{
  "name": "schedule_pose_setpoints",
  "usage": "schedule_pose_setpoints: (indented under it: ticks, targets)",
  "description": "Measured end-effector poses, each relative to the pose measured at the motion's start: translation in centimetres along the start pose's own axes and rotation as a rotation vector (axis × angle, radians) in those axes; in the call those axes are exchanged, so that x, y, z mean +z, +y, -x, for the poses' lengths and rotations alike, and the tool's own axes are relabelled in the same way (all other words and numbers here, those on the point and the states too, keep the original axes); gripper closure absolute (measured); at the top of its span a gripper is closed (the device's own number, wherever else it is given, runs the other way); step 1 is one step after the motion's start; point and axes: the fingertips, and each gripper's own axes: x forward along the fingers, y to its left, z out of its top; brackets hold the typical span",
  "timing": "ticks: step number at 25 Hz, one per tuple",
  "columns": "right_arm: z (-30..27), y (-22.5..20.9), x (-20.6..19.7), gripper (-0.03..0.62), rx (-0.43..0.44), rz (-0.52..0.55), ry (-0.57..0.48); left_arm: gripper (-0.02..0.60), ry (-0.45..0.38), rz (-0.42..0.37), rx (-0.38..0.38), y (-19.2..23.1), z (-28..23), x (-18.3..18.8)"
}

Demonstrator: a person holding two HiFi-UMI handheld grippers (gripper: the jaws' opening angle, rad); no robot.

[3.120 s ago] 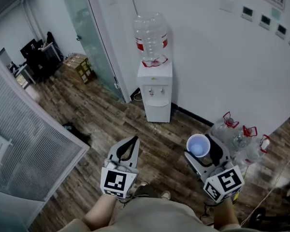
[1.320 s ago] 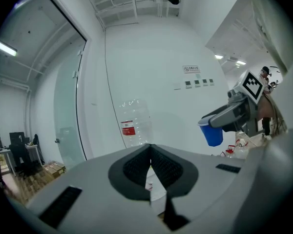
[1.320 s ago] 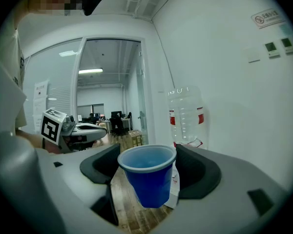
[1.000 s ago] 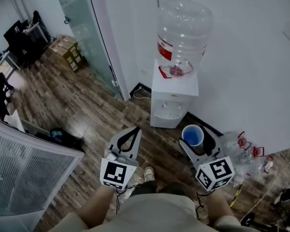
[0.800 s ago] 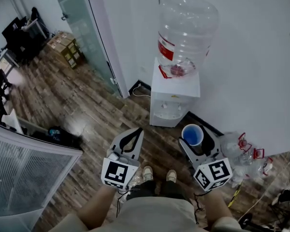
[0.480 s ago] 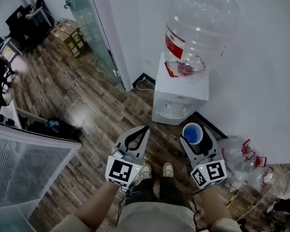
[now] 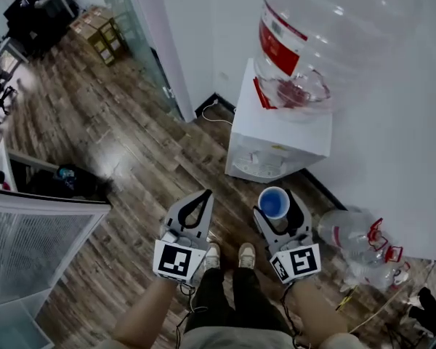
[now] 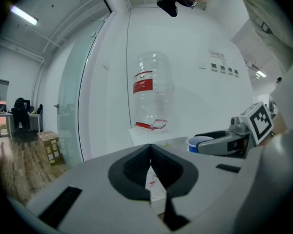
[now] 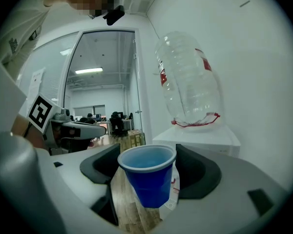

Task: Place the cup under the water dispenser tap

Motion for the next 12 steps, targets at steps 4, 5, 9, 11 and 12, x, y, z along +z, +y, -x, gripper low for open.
schedule_pose_setpoints:
  ticks: [4, 5, 9, 11, 12]
  targets:
    - [-2.9, -1.1, -4.5, 0.233, 0.023, 0.002, 0.02, 0.575, 0.008, 0.016, 0.01, 0.9, -2.3, -4.0]
    - [-3.6, -1.4, -5.7, 0.233, 0.031, 0.002, 0.029, 0.575, 0.01, 0.013, 0.01, 1.0, -2.9, -5.0]
    - [-6.6, -2.9, -10.9, 0.233, 0.041, 0.003, 0.065, 0.576, 0.021, 0.023, 0.015, 1.8, -5.4, -9.2]
    - [-8.1, -3.6, -13.2, 0.233, 0.038, -0.001, 0.074, 0.577, 0.019, 0.039, 0.019, 2.3, -6.8, -11.5]
    - [-8.8, -3.8, -14.3, 0.233, 0.036, 0.0, 0.077, 0.576, 0.022, 0.038, 0.018, 2.4, -7.4, -12.7]
